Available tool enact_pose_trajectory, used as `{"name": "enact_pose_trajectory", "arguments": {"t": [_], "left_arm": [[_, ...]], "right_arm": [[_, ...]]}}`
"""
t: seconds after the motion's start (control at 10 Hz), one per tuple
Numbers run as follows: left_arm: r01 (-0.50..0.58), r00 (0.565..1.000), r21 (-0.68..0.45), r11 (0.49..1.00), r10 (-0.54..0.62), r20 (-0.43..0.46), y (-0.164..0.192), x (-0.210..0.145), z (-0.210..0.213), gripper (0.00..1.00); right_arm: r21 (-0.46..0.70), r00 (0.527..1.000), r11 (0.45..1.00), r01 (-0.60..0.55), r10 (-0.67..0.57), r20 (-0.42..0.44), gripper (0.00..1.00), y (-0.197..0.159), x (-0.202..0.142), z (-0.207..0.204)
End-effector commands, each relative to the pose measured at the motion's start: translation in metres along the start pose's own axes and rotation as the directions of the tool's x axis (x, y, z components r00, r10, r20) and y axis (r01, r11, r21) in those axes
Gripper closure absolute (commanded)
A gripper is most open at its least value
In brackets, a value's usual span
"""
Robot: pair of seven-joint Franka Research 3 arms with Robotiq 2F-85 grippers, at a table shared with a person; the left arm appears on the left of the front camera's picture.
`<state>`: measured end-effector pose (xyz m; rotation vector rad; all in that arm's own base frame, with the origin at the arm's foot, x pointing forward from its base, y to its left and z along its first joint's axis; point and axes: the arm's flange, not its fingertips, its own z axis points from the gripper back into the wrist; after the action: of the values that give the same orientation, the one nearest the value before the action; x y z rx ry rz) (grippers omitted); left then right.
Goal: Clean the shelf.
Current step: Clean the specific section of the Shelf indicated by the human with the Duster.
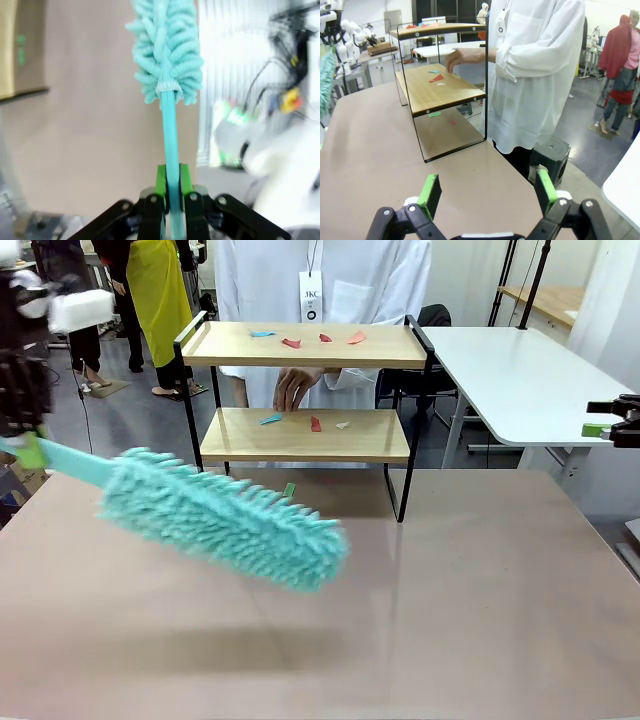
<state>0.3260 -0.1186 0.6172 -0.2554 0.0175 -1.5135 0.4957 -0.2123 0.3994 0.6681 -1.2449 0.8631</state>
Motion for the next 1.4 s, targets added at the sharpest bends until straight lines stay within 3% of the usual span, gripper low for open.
{"name": "enact_pose_trajectory", "arguments": {"t": [0.0, 0.2, 0.3, 0.4, 0.5, 0.7, 0.8, 1.0, 1.3], "left_arm": [[-0.187, 0.969, -0.055, 0.981, 0.193, 0.153, -0.014, 0.046, -0.016, 0.87], [-0.44, 0.861, 0.002, 0.898, 0.421, 0.285, -0.032, 0.084, -0.037, 0.87], [-0.5, 0.819, 0.015, 0.866, 0.467, 0.332, -0.036, 0.094, -0.043, 0.87], [-0.506, 0.82, -0.03, 0.862, 0.491, 0.294, -0.028, 0.096, -0.043, 0.87], [-0.419, 0.864, -0.067, 0.905, 0.421, 0.276, -0.025, 0.093, -0.031, 0.87], [-0.419, 0.864, -0.067, 0.905, 0.421, 0.276, -0.025, 0.093, -0.031, 0.87], [-0.468, 0.836, -0.056, 0.882, 0.463, 0.293, -0.028, 0.101, -0.038, 0.87], [-0.553, 0.761, -0.065, 0.831, 0.535, 0.367, -0.028, 0.125, -0.05, 0.87], [-0.699, 0.598, -0.092, 0.709, 0.65, 0.469, -0.019, 0.145, -0.066, 0.87]], "right_arm": [[0.0, 1.0, 1.0, -0.004, 0.004, 0.004, 0.0, 0.001, 0.003, -0.001], [0.0, 1.0, 1.0, -0.004, 0.004, 0.004, 0.0, 0.001, 0.003, -0.001], [0.0, 1.0, 1.0, -0.004, 0.004, 0.004, 0.0, 0.001, 0.003, -0.001], [0.0, 1.0, 1.0, -0.004, 0.004, 0.004, 0.0, 0.001, 0.003, -0.001], [0.0, 1.0, 1.0, -0.004, 0.004, 0.004, 0.0, 0.001, 0.003, -0.001], [0.0, 1.0, 1.0, -0.004, 0.004, 0.004, 0.0, 0.001, 0.003, -0.001], [0.0, 1.0, 1.0, -0.004, 0.004, 0.004, 0.0, 0.001, 0.003, -0.001], [0.0, 1.0, 1.0, -0.004, 0.004, 0.004, 0.0, 0.001, 0.003, -0.001], [0.0, 1.0, 1.0, -0.004, 0.004, 0.004, 0.0, 0.001, 0.003, -0.001]]}}
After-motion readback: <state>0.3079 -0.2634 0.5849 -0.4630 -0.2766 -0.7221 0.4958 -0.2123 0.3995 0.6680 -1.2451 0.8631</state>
